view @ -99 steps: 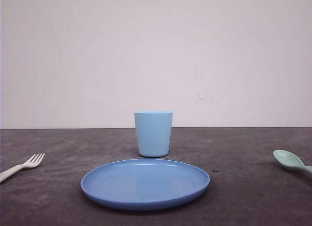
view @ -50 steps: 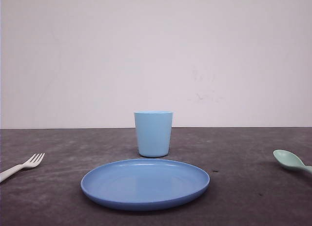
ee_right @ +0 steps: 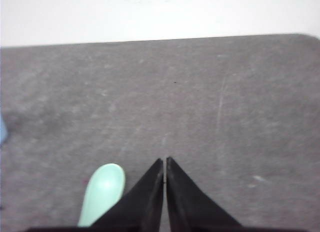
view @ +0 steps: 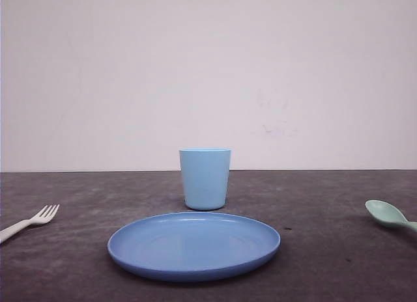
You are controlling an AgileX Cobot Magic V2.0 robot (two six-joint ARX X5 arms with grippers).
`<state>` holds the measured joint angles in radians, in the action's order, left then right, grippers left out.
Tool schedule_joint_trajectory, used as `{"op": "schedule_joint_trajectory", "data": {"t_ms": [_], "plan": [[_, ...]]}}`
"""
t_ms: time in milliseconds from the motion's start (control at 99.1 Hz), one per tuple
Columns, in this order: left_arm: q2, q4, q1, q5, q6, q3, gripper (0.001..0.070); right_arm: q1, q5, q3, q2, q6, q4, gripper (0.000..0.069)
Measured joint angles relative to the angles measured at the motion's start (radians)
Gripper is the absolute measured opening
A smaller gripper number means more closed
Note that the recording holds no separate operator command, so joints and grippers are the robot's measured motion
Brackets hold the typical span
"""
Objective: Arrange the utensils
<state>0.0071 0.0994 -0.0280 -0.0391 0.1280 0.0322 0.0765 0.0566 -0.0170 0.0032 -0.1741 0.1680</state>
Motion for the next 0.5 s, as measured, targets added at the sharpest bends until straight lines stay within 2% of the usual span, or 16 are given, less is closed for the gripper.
{"op": "schedule_joint_trajectory", "data": {"t_ms": [111,212,363,504], "plan": [[0.0,-0.075,0.0,-0.047,0.076,0.003,0.0025,0.0,0.055,-0.043,0.002,-0.089,0.01,0.0009],[0.0,-0.07,0.0,-0.066,0.125,0.047,0.0025,0.0,0.075,-0.136,0.004,-0.143,0.034,0.0009],[0.01,-0.051,0.0,-0.094,0.147,0.199,0.0025,0.0,0.075,-0.318,0.049,-0.168,0.131,0.0009],[0.073,0.092,0.0,-0.119,0.148,0.377,0.0025,0.0,0.076,-0.504,0.156,-0.162,0.25,0.0009]]}}
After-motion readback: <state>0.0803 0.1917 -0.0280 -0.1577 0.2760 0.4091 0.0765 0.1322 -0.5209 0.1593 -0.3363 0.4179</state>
